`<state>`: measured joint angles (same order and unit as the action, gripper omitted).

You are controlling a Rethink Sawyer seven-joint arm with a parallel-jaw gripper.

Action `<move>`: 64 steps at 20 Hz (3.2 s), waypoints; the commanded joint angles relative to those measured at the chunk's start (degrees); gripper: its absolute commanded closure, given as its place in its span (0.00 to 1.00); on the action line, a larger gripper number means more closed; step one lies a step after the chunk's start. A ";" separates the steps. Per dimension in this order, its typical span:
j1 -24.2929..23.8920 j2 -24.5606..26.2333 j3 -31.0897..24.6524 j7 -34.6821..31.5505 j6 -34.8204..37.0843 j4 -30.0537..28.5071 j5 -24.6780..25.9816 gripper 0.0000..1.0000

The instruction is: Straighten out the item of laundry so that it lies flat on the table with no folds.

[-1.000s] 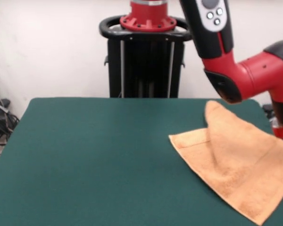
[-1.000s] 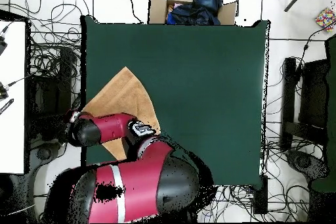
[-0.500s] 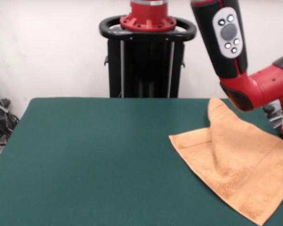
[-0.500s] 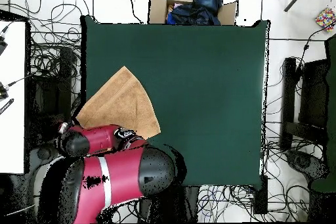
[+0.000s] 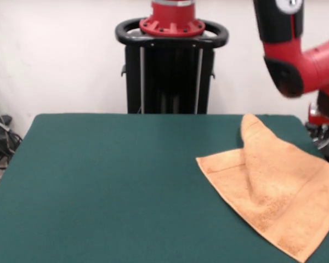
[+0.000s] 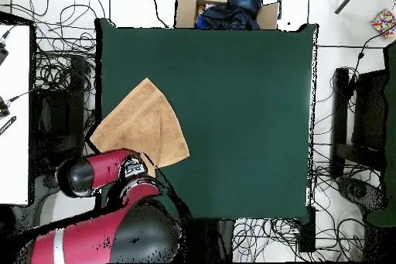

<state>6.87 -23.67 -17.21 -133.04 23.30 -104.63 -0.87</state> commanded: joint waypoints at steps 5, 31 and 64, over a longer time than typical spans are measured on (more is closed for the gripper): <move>-7.41 -20.48 1.52 -23.62 13.19 -19.66 -23.38 1.00; 1.04 -19.09 16.87 -8.14 6.36 -4.63 17.74 1.00; -8.32 -8.63 13.25 -4.53 -5.07 2.29 27.22 1.00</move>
<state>-1.33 -38.05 -2.35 -138.44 22.03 -108.64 22.73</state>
